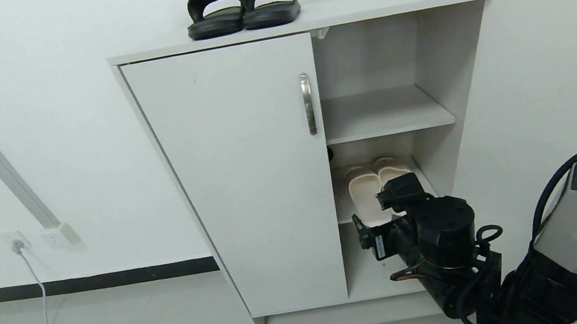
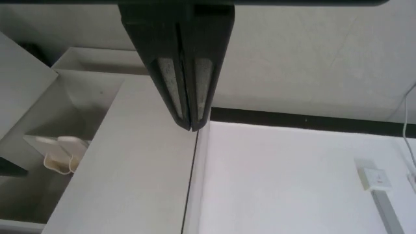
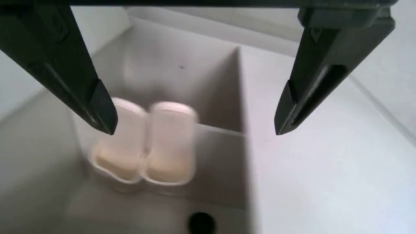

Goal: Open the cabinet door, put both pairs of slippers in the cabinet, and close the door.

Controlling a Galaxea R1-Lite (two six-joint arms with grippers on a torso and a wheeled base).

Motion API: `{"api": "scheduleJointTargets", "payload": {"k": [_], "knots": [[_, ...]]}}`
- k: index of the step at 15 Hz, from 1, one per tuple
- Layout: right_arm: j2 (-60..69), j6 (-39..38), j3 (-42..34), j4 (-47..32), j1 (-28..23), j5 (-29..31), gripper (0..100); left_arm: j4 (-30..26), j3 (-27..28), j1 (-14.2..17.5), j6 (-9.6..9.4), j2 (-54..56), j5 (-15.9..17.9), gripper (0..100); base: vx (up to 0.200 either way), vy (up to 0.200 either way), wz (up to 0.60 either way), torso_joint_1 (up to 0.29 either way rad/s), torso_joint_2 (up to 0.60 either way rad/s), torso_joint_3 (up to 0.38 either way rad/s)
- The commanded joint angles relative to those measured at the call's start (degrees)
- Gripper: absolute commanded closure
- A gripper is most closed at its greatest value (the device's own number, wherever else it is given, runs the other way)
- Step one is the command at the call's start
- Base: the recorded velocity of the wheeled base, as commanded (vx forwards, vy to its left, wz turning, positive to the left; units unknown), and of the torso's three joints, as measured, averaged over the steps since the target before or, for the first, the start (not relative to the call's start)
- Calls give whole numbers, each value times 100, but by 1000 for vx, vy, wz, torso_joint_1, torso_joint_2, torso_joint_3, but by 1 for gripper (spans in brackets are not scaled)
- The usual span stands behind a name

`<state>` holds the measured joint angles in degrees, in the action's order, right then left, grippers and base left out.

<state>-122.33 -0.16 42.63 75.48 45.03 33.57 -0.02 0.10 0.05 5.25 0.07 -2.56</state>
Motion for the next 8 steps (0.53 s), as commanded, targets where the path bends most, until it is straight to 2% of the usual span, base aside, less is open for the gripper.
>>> {"api": "scheduleJointTargets", "payload": {"k": [1, 8], "knots": [[-19, -2, -53, 45, -38, -53, 0, 2, -1, 4, 2, -7, 1, 100, 0, 200, 0, -2, 7, 2], [-89, 332, -282, 573, -161, -290, 0, 2, -1, 4, 11, -7, 1, 100, 0, 200, 0, 0, 1, 0]]}}
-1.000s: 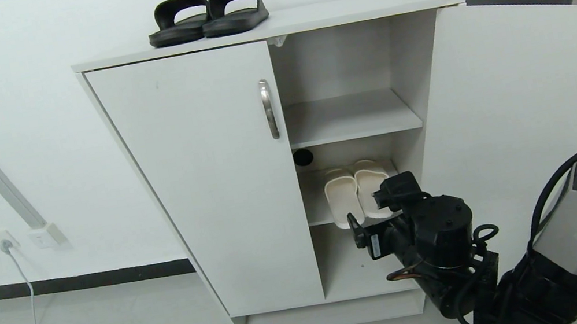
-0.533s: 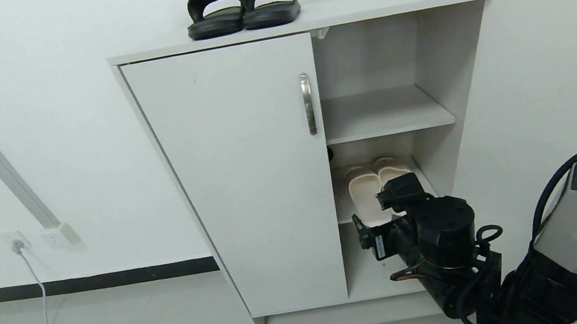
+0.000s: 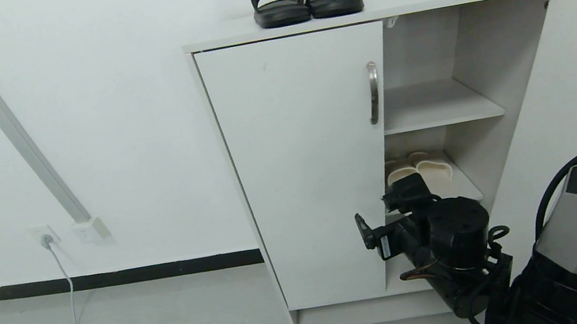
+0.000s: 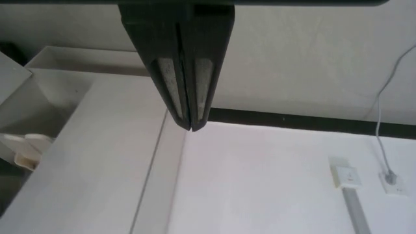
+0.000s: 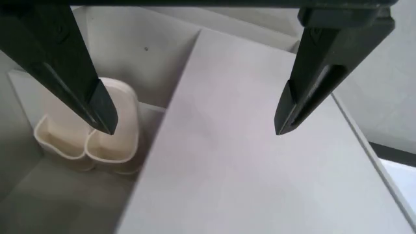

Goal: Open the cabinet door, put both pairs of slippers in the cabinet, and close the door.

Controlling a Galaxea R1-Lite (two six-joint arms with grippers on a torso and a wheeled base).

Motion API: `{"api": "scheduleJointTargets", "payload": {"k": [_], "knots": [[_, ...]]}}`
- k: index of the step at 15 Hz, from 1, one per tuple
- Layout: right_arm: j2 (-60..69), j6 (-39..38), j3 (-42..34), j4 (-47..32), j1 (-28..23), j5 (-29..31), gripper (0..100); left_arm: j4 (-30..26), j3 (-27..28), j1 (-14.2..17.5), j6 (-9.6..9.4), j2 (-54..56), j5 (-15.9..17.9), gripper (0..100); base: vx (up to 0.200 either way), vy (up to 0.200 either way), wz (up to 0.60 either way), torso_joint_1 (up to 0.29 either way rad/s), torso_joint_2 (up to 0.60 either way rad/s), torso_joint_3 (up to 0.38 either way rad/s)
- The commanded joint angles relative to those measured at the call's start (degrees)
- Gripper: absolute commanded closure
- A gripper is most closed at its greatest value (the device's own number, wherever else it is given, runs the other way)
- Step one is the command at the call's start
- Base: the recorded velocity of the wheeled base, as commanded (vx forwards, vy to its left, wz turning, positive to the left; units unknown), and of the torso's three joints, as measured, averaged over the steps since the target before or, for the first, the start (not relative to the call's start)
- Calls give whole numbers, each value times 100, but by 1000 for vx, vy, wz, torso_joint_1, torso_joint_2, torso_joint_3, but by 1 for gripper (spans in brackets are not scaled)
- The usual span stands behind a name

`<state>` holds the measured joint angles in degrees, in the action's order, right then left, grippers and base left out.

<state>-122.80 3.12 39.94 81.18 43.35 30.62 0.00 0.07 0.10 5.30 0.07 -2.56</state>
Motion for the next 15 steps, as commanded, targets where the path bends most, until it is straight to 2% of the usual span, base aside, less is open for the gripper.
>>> {"api": "scheduleJointTargets", "payload": {"k": [1, 12, 15], "knots": [[-69, 13, -39, 30, 7, 5, 0, 0, 1, -1, 6, -7, -16, 100, 0, 0, 0, 0, 0, 0], [-131, 119, 5, 170, 7, -65, 0, 0, 1, -1, -21, -7, 1, 100, 0, 0, 0, 0, 0, 0], [-131, 127, 41, 179, 7, -127, 0, 9, 1, -1, -21, -7, 1, 100, 0, 0, 0, 2, -167, -211]]}}
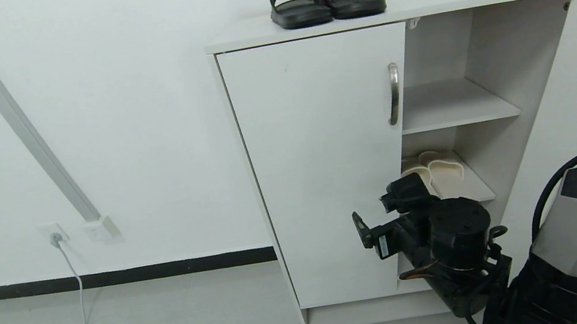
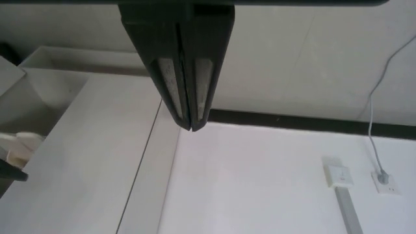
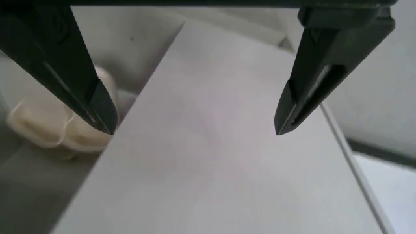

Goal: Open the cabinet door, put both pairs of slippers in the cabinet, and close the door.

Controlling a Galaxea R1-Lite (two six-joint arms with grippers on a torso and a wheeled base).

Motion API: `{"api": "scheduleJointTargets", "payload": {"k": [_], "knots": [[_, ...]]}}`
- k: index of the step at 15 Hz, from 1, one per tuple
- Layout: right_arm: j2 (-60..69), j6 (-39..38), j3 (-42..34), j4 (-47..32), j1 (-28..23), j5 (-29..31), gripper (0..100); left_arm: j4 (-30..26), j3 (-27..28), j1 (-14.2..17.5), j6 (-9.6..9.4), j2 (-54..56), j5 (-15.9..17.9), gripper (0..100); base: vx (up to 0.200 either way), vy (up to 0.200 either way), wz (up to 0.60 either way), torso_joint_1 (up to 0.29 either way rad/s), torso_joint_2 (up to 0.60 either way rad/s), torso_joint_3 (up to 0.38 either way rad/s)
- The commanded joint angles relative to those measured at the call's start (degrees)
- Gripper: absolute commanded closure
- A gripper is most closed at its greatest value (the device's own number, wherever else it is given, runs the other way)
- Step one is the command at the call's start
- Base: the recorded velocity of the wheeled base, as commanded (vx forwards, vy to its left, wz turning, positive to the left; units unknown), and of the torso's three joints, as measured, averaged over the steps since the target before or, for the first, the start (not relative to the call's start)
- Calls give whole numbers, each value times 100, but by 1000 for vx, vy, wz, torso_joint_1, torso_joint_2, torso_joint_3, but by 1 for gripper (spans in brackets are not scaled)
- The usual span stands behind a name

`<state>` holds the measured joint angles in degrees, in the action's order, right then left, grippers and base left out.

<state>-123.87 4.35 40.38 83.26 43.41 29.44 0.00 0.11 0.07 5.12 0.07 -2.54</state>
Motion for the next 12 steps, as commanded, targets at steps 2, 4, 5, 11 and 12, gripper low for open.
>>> {"api": "scheduleJointTargets", "payload": {"k": [2, 4, 5, 11, 12], "knots": [[-23, 4, -3, -3, 1, -17, 0, 9, -2, 1, -2, -7, -1, 100, 0, 0, 0, 37, -244, -369], [-23, 4, -21, 6, 10, -17, 0, 0, -2, 1, -2, -7, -1, 100, 0, 0, 0, 34, -586, -366], [-23, 4, -30, 50, 10, -17, 0, 0, -2, 1, -2, -7, -1, 100, 0, 0, 0, 27, -505, -359], [-23, 4, -39, 67, -26, -17, 0, 0, -2, 1, -2, -7, -1, 100, 0, 0, 0, 125, -465, -337], [-23, 4, -39, 67, -34, -17, 0, 0, -2, 1, -2, -7, -1, 100, 0, 0, 0, 163, -471, -334]]}}
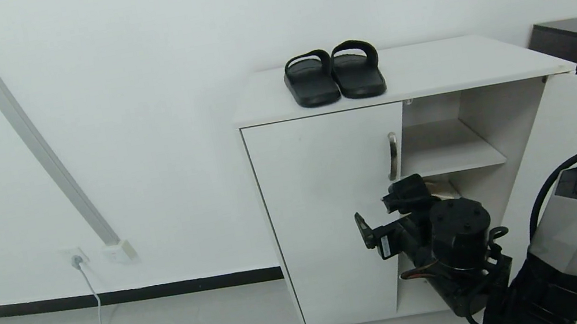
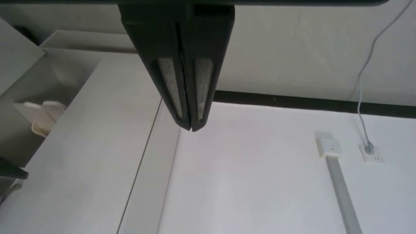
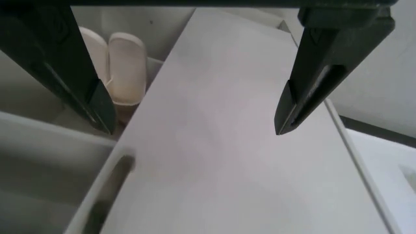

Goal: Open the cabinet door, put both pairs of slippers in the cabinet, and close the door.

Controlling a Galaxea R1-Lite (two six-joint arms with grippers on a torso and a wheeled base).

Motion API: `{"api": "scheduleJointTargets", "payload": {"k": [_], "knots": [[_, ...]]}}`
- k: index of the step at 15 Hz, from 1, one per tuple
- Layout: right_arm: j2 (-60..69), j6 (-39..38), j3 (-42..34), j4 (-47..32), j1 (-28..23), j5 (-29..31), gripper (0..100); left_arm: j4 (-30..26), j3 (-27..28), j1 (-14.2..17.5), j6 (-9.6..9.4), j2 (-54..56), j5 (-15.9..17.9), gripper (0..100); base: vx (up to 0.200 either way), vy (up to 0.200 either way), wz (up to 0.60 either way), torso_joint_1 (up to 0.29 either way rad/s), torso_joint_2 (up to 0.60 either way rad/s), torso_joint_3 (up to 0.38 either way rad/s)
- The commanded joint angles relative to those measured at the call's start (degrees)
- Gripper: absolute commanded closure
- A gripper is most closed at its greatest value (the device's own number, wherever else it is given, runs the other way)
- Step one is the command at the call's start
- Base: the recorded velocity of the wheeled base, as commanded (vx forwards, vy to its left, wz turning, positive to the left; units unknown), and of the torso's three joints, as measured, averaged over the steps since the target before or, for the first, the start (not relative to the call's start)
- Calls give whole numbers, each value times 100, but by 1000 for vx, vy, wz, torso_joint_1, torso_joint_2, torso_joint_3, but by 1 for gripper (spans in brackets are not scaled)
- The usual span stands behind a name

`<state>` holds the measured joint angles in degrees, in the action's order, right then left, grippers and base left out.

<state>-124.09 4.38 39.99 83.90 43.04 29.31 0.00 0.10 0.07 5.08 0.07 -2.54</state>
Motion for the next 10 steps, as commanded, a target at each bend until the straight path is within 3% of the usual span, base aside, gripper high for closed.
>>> {"api": "scheduleJointTargets", "payload": {"k": [1, 10], "knots": [[-1, 2, 9, 4, 2, 5, 0, 0, -1, 1, 1, -7, -1, 100, 0, 0, 0, 163, -466, -315], [7, 2, 1, 13, 2, 14, 0, 0, -1, 1, 1, -7, -1, 100, 0, 0, 0, 190, -503, -317]]}}
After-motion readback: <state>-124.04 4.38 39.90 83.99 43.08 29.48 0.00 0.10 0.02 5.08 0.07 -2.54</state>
